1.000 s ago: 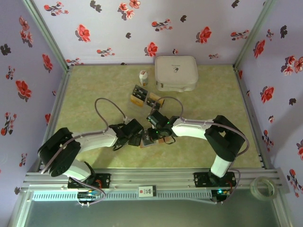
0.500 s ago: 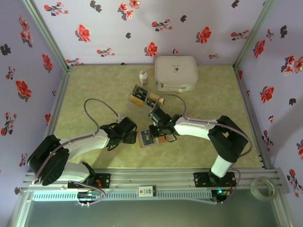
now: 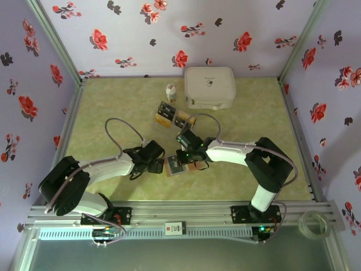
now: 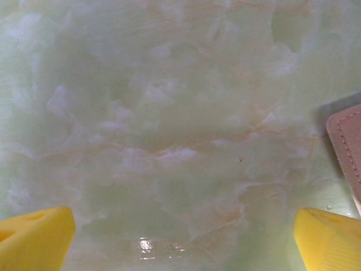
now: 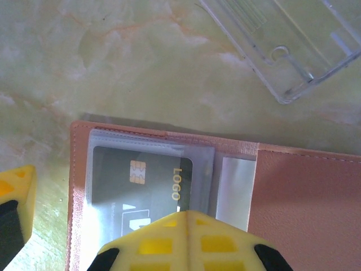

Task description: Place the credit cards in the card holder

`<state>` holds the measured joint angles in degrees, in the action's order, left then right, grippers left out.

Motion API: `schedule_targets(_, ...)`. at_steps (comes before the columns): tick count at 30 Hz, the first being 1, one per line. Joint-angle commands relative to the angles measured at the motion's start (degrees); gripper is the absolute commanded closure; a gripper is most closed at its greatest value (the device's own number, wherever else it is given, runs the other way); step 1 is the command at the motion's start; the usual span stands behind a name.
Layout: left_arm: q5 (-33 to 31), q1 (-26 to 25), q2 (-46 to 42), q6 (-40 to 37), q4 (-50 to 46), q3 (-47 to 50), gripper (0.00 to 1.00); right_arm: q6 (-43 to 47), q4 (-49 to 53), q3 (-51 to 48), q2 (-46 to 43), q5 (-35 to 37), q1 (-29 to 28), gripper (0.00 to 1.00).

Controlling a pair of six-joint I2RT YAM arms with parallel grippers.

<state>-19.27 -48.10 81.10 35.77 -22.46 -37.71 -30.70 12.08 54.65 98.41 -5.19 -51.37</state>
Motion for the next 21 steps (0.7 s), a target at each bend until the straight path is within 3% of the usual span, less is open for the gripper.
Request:
schedule_targets(1,0.19,-0.16,0.47,-0.89,0.55,-1.42,0.0,-1.51,-1.08,-0.03,1.21,-1.39,-0.72,1.0)
schedule_targets(9,0.19,-0.16,-1.67,-1.17,1.19,-1.1,0.0,-1.26,2.41,1.57,-3.89,0.0,-1.07,0.96)
schedule_targets(16,0.52,-0.07,-4.05,-2.0,2.8,-1.3,0.0,0.49,8.7,0.79,-10.52,5.03,1.14,0.61)
schedule_targets(21,1.8,-0.07,-4.45,-1.82,4.07,-2.36,0.0,0.83,10.9,-3.2,-17.7,6.5,5.97,0.48)
